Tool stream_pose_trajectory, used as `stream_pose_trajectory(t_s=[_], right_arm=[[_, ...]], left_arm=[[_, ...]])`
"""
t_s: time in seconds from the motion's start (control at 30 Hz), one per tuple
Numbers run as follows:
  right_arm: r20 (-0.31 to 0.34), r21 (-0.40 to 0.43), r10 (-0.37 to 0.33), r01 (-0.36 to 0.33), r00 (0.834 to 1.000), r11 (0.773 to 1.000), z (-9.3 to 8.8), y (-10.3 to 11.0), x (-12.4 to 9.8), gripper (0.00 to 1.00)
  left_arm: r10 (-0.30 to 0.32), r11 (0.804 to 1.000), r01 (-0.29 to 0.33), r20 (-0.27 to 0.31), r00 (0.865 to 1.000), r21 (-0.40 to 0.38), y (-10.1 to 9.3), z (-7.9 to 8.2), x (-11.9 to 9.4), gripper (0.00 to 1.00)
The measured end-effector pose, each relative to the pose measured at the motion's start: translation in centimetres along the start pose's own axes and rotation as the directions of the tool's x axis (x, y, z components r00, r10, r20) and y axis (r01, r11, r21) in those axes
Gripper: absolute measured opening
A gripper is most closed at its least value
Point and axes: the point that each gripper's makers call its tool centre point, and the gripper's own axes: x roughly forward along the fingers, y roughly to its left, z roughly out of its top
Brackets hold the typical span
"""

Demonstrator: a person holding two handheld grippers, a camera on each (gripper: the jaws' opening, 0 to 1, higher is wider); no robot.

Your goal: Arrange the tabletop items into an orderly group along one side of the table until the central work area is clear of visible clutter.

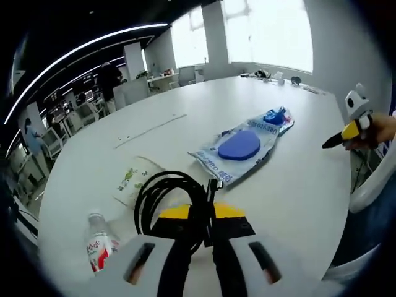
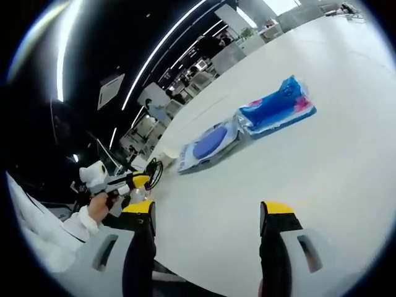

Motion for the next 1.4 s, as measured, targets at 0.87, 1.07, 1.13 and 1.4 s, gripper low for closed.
stream_pose_trajectory(t_s=[0.87,1.07,1.13,1.4], right_arm=[[-0.036,0.197,0.306,-0.294,0.951,0.935,2.4,11.2,6.9,0.65],[-0.083,0.321,0.36,-0.317,0.929,0.892,2.1,13.8,9.4,0.69],[-0.092,0.32,0.36,-0.315,0.928,0.894,2.2,14.6,10.0,0.69],[-0.132,0.376,0.387,-0.315,0.913,0.871,2.0,16.1,11.6,0.66]], left_arm=[[0.013,0.979,-0.036,0.113,0.993,0.202,-3.6,3.4,-4.1,0.08],[0.004,0.97,-0.039,0.143,0.99,0.24,-4.5,4.1,-4.4,0.08],[-0.001,0.963,-0.036,0.137,0.991,0.268,-4.9,4.1,-4.5,0.08],[-0.017,0.941,-0.033,0.143,0.99,0.337,-5.9,4.3,-5.0,0.08]])
